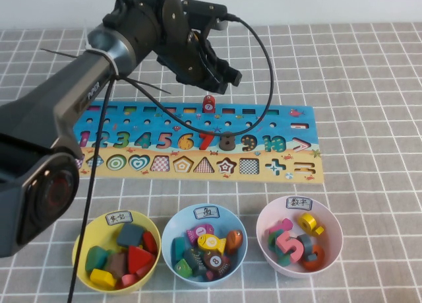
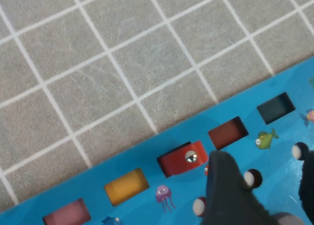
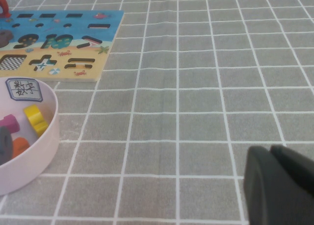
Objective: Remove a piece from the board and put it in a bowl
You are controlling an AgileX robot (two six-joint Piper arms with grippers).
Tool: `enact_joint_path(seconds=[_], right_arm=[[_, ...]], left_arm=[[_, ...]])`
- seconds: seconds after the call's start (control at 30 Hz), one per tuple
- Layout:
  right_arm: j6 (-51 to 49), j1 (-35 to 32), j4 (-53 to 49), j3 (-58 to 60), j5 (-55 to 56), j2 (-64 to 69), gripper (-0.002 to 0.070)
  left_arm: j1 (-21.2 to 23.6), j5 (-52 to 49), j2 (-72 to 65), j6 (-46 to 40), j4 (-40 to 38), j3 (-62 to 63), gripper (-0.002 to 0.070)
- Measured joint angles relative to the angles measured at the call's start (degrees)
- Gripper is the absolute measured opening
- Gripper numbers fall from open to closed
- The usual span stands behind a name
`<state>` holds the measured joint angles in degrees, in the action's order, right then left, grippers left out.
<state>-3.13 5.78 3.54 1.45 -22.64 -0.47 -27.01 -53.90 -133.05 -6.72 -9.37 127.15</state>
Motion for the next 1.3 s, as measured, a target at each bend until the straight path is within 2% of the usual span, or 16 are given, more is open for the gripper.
enact_joint_path(seconds=[0.07,0.23,0.8,1.3], right_arm=[[0.0,0.0,0.0,0.0,0.0,0.0,-0.0017],[0.0,0.0,0.0,0.0,0.0,0.0,-0.0017],[0.0,0.0,0.0,0.0,0.0,0.0,-0.0017],[0.0,0.0,0.0,0.0,0.0,0.0,-0.0017]], left_arm=[[0.0,0.6,-0.6,1.0,0.4,0.0,0.0295],[0.0,2.6,-1.6,2.0,0.9,0.0,0.0314],[0.0,6.4,-4.3,2.3,4.8,0.0,0.0316],[0.0,7.1,-6.8,4.9,4.9,0.0,0.0316]])
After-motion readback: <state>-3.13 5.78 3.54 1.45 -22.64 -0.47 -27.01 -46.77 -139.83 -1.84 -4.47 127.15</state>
